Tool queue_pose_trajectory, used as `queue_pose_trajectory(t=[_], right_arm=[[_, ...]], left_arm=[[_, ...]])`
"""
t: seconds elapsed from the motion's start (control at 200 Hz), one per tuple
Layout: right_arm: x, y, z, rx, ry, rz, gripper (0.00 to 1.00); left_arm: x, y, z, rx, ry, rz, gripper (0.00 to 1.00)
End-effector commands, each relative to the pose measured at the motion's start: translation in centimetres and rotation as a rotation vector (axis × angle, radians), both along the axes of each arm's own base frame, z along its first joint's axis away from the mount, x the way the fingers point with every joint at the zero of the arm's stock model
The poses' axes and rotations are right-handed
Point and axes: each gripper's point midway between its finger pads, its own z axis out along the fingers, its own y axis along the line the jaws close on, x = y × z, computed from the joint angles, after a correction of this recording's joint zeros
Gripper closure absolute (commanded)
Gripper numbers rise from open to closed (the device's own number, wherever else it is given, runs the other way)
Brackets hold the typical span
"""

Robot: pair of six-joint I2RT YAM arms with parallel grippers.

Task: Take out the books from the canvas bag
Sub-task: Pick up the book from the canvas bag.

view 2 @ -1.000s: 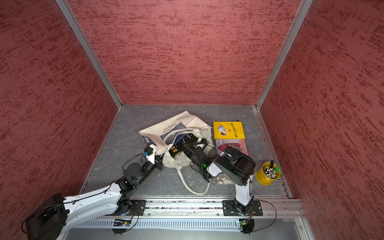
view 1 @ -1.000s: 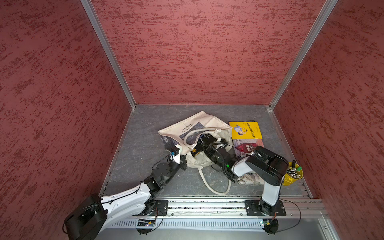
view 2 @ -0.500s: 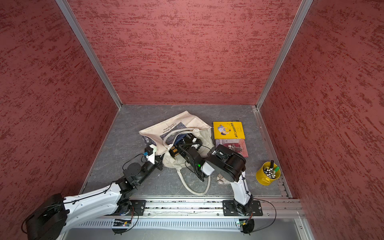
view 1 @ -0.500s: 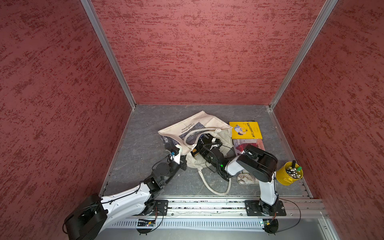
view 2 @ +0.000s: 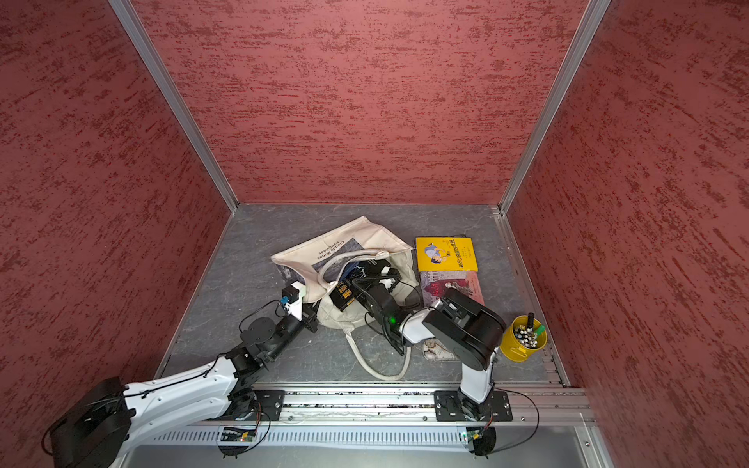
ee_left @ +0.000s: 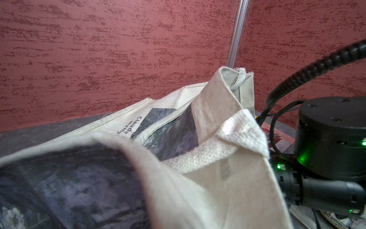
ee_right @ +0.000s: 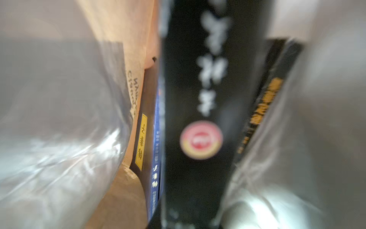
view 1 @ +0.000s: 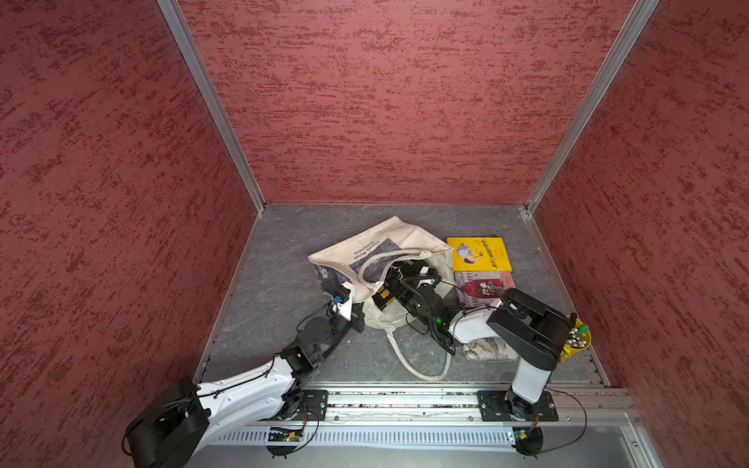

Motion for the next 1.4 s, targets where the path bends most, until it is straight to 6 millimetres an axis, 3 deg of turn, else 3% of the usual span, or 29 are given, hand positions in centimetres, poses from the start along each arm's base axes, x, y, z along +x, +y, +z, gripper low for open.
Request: queue_pose_trajectory(t=[0.0, 0.321, 0.361, 0.541, 0.741, 1.042, 1.398], right_arm=[[-0.7, -0.9, 1.8, -0.049, -0.053, 0.003, 1.00], [-3.4, -0.8, 5.1, -0.242, -0.135, 0.113, 1.00], [-3.8, -1.0, 6.6, -0.252, -0.172, 0.113, 1.00], [-5.0, -2.3, 8.7, -0.347, -0.235, 0.112, 1.00], [-6.6, -4.4, 11.7, -0.343, -0.308, 0.093, 1.00], [-9.1, -5.9, 15.7, -0.286, -0.444, 0.126, 1.00], [-10.1, -9.5, 20.1, -0.168, -0.528, 0.020, 1.00]], left_arm=[[0.5, 0.1, 3.5, -0.065, -0.074, 0.033, 1.00], [1.5, 1.3, 3.1, -0.045, -0.048, 0.124, 1.00], [1.7, 1.3, 2.9, -0.037, -0.040, 0.133, 1.00], [1.9, 1.3, 2.6, -0.032, -0.031, 0.145, 1.00], [2.2, 1.6, 2.4, -0.028, -0.022, 0.168, 1.00], [2.4, 2.1, 2.1, -0.022, -0.015, 0.193, 1.00], [2.7, 2.9, 2.2, -0.017, -0.021, 0.240, 1.00]])
